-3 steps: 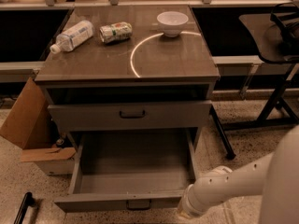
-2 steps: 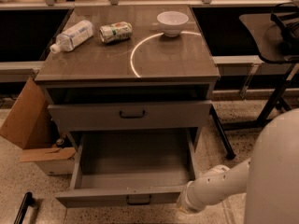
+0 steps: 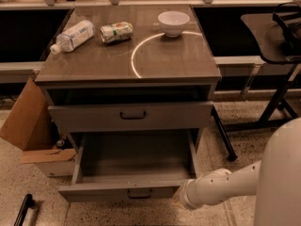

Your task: Close middle drawer

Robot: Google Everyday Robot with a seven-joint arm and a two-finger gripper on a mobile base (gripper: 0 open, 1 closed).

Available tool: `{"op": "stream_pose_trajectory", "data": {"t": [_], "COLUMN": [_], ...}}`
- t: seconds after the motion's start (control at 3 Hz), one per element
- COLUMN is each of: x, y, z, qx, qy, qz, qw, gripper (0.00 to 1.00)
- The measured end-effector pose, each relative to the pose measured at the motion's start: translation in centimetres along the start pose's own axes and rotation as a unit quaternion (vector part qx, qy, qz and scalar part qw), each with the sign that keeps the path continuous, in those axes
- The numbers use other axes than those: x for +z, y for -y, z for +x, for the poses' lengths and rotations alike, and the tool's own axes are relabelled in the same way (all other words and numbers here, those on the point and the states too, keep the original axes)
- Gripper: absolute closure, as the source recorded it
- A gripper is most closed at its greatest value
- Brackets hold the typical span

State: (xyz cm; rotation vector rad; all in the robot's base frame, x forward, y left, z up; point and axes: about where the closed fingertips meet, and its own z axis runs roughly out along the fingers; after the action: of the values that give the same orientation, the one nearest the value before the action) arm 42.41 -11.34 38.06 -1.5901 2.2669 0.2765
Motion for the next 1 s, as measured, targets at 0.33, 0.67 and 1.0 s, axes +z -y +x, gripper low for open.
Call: {"op": "stream_pose_trajectory", "data": {"t": [0.33,0.67,1.0], "x": [3.0,3.2,3.0], "y": [0.2,1.0,1.1], "z": [-1.3,-2.6,-2.6], "qx": [-0.001,-0.017,-0.018], "qy": [0.046,0.071,0.071], "qz": [-0.018,-0.024,-0.022], "qw": [0.9988,0.9970,0.9971], "gripper": [1.00,1.00,1.00]}}
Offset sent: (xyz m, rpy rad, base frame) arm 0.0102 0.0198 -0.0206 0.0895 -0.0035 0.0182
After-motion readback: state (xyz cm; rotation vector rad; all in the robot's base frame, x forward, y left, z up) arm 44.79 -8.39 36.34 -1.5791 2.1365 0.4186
